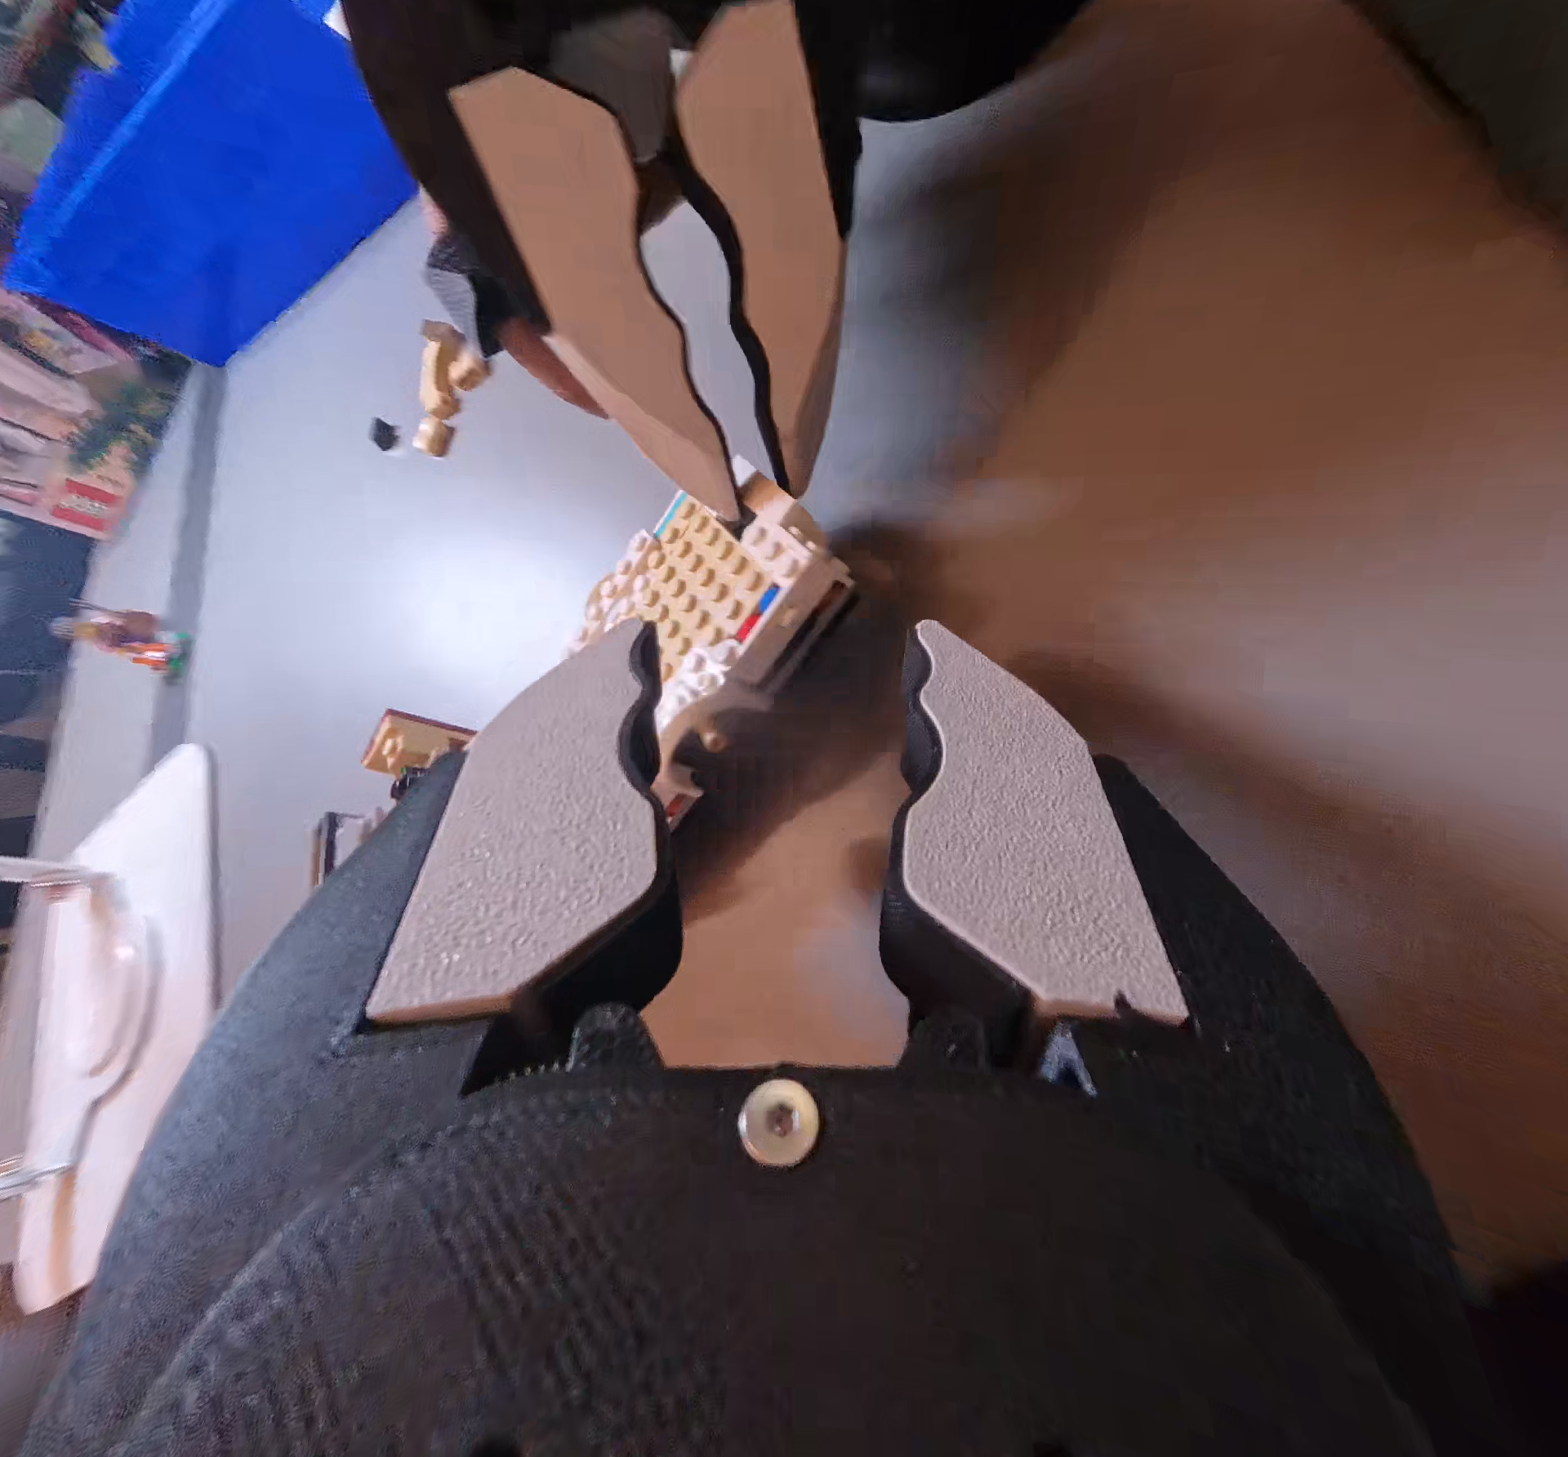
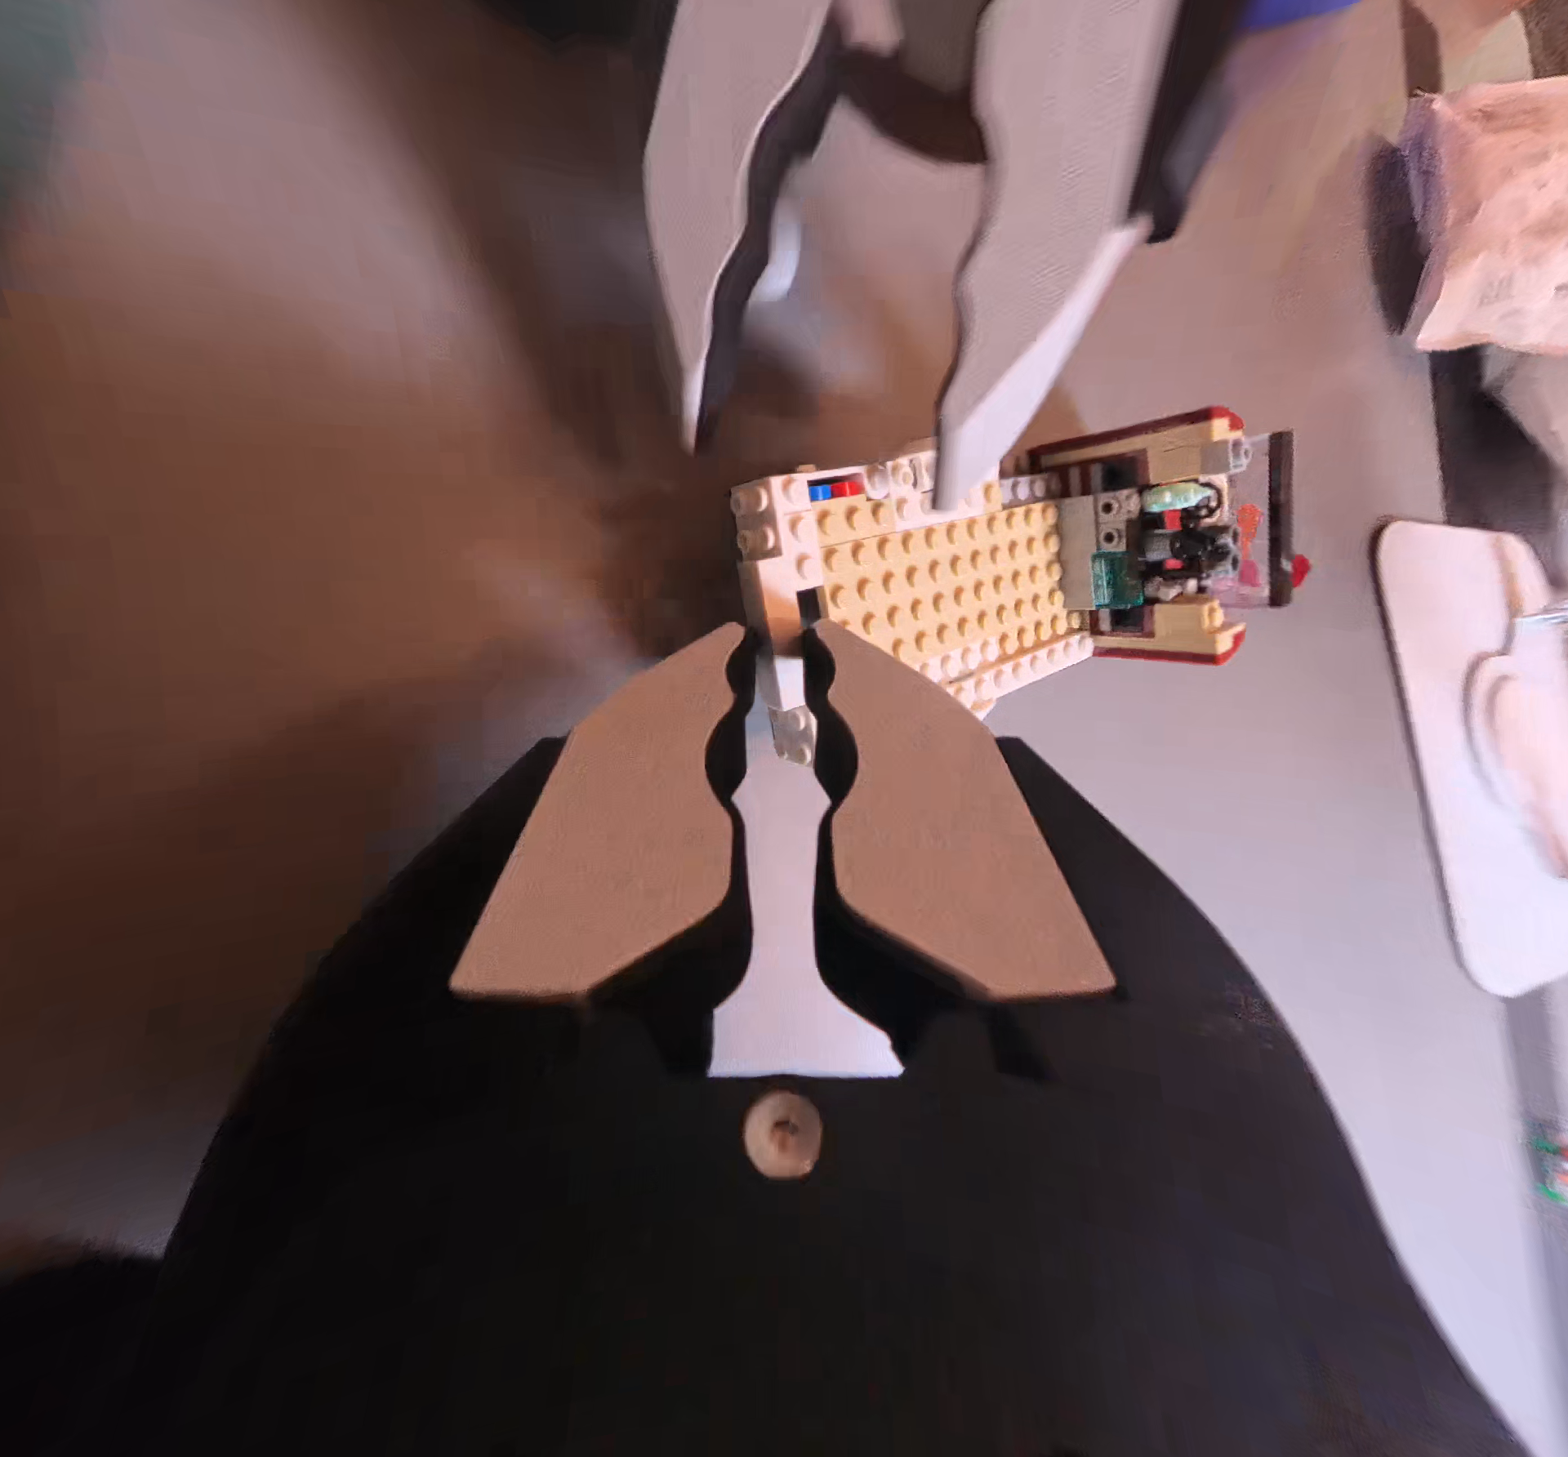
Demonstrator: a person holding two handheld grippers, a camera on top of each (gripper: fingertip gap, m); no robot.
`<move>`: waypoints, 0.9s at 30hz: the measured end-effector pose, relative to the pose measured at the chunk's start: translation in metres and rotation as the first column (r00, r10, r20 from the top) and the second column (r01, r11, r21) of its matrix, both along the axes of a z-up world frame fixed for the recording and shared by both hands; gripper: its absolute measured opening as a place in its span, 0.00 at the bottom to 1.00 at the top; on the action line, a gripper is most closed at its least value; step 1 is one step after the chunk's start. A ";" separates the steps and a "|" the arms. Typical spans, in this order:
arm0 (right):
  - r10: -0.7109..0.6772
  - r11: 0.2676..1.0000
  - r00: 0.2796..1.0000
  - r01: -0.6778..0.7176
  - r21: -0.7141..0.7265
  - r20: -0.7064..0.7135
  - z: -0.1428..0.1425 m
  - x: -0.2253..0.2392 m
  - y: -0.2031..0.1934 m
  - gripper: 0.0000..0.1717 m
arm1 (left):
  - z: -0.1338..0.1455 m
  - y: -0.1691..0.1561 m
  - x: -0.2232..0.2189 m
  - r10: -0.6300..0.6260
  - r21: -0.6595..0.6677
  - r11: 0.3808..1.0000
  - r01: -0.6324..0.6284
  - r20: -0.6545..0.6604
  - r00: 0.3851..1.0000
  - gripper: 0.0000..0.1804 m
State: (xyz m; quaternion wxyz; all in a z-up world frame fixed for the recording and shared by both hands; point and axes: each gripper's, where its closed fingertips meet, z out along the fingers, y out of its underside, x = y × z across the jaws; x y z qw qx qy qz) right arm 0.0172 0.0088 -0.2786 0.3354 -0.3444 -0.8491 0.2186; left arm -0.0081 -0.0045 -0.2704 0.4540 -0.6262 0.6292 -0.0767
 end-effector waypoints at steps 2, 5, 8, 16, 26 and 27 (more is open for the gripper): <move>-0.021 0.979 1.000 0.016 -0.203 -0.023 0.026 -0.004 -0.001 0.06 | 0.006 0.014 0.003 0.041 0.164 0.986 -0.035 -0.032 0.999 0.32; -0.010 0.904 0.999 -0.006 -0.428 -0.036 0.058 -0.009 -0.003 0.06 | 0.029 0.035 0.006 0.090 0.397 0.915 -0.067 -0.039 0.995 0.24; -0.010 0.871 0.998 -0.020 -0.491 -0.058 0.073 -0.012 -0.001 0.06 | 0.045 0.040 0.007 0.087 0.386 0.918 -0.089 0.023 0.996 0.14; -0.074 0.994 0.977 0.089 0.069 -0.199 0.088 -0.017 0.002 0.10 | 0.060 0.039 0.007 0.148 0.288 0.947 -0.142 -0.001 0.989 0.14; -0.069 0.926 0.957 0.167 0.338 -0.283 0.102 -0.011 0.011 0.10 | 0.069 0.041 0.013 0.153 0.142 0.978 -0.153 0.014 0.988 0.14; -0.068 0.918 0.954 0.174 0.357 -0.292 0.102 -0.010 0.011 0.10 | 0.069 0.041 0.014 0.151 0.136 0.979 -0.151 0.011 0.989 0.14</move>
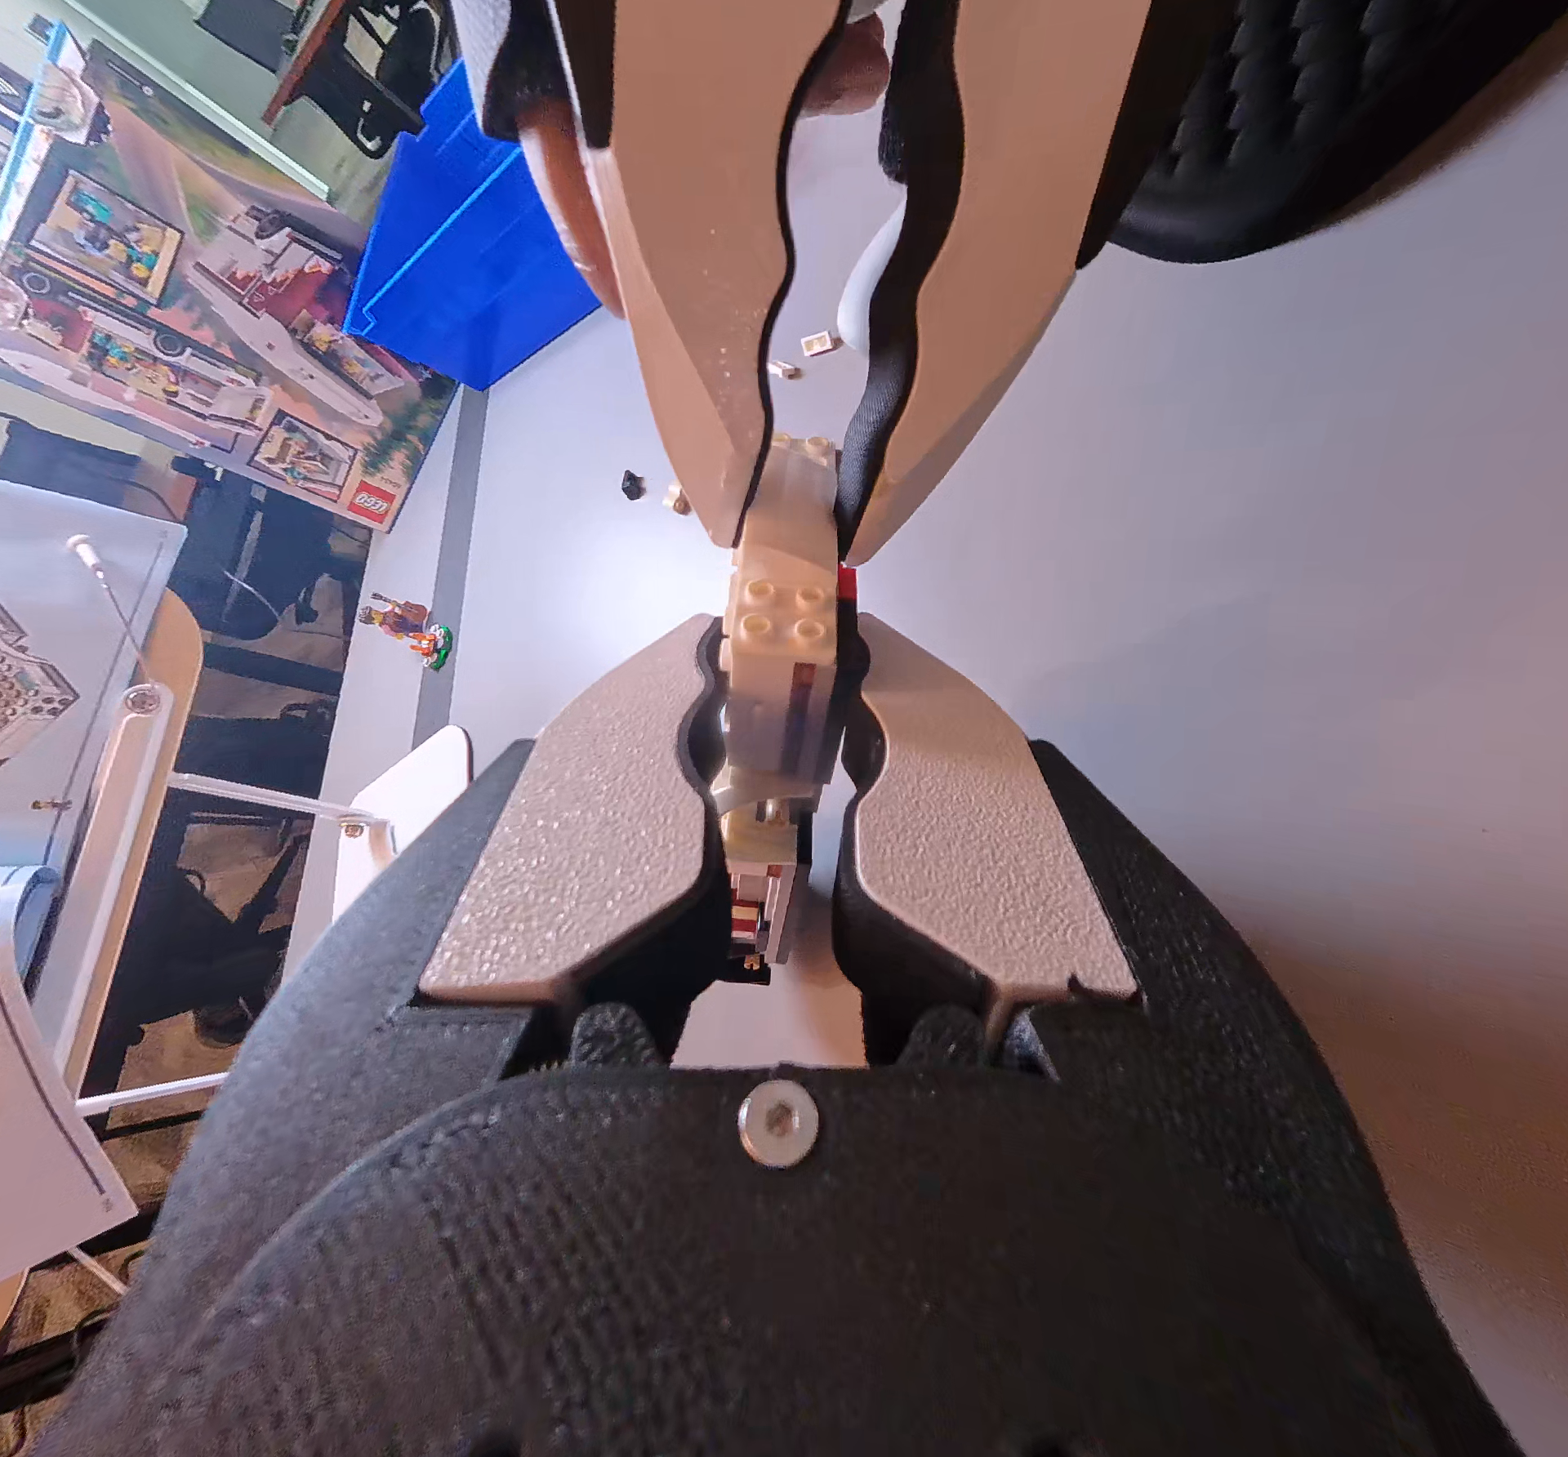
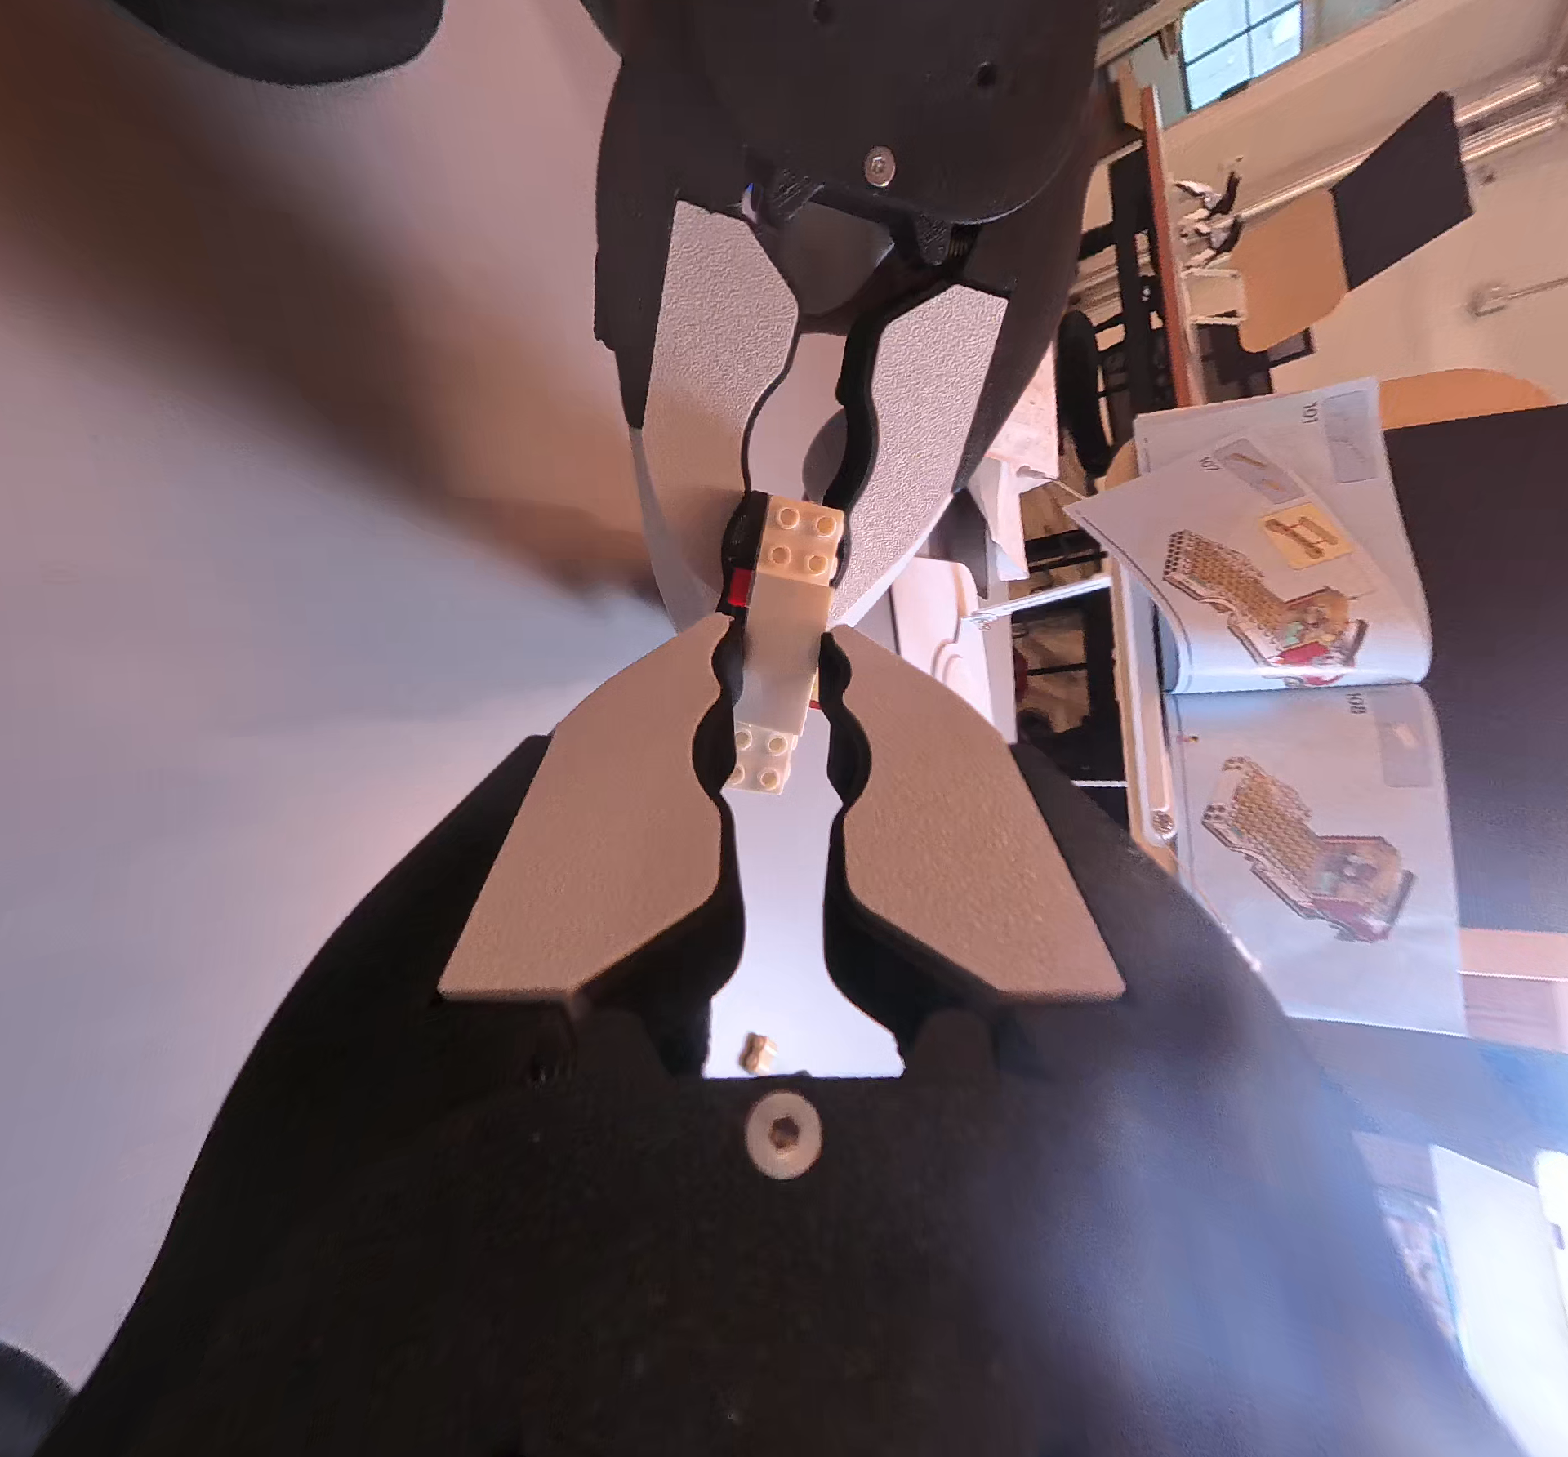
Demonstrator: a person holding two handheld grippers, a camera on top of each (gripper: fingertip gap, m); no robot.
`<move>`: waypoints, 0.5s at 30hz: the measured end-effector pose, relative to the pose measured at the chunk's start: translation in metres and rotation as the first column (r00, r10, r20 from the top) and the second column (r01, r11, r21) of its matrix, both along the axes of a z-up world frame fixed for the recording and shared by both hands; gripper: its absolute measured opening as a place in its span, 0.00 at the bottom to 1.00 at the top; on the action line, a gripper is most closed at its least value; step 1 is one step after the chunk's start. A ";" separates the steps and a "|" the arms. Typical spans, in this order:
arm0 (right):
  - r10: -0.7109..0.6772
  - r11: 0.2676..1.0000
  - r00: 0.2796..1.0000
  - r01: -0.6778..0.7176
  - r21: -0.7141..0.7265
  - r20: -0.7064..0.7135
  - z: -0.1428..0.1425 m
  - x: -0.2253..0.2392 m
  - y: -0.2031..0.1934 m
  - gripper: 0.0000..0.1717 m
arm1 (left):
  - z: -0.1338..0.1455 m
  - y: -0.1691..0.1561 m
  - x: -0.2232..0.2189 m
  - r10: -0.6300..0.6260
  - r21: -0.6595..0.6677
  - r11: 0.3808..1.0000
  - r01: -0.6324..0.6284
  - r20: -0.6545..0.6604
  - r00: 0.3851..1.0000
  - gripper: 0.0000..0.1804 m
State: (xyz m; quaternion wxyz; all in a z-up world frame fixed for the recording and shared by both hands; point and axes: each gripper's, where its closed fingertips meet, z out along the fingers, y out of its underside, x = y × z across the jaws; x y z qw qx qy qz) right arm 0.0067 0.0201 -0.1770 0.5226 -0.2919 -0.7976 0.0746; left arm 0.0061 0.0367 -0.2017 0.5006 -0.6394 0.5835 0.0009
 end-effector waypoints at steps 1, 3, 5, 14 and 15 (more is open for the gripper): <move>-0.003 1.000 1.000 0.003 0.018 -0.008 0.000 0.001 0.000 0.10 | 0.000 0.000 0.001 -0.003 -0.005 1.000 0.003 -0.003 1.000 0.14; -0.009 0.999 0.999 0.011 0.037 -0.032 0.000 0.002 0.001 0.10 | -0.001 0.001 0.002 -0.002 -0.009 1.000 0.002 -0.005 1.000 0.14; -0.012 0.995 0.997 0.019 0.095 -0.076 0.003 0.002 0.003 0.10 | 0.001 0.003 0.001 0.012 -0.003 1.000 -0.012 0.002 1.000 0.14; -0.035 0.998 0.987 0.026 -0.056 -0.159 0.016 0.008 0.004 0.10 | 0.007 0.007 -0.004 0.019 -0.009 1.000 -0.018 0.055 0.998 0.13; -0.052 0.991 0.985 0.030 -0.134 -0.163 0.017 0.009 0.005 0.10 | 0.008 0.008 -0.005 0.022 -0.009 1.000 -0.022 0.071 0.997 0.13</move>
